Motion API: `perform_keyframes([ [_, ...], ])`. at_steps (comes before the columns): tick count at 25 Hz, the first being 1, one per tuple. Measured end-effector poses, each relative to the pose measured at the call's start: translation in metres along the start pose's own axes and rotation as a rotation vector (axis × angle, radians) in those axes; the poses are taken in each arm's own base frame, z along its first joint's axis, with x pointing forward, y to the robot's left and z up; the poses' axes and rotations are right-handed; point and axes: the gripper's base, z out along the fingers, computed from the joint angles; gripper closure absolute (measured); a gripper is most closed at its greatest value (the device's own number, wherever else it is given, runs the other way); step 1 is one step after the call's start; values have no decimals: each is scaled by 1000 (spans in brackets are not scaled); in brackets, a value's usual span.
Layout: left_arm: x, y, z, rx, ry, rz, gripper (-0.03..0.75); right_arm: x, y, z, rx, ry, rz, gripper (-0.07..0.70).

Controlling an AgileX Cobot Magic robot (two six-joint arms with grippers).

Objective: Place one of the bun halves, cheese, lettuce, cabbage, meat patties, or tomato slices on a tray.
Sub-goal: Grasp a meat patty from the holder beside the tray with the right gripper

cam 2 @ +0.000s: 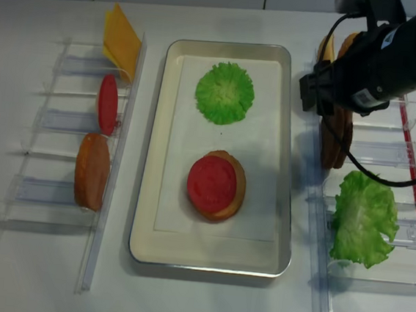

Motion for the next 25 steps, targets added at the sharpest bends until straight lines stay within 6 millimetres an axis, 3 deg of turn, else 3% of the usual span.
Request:
perform_keyframes([
  [25, 0, 0, 0, 1, 0, 1, 715, -3, -4, 13, 34, 7, 54, 105],
])
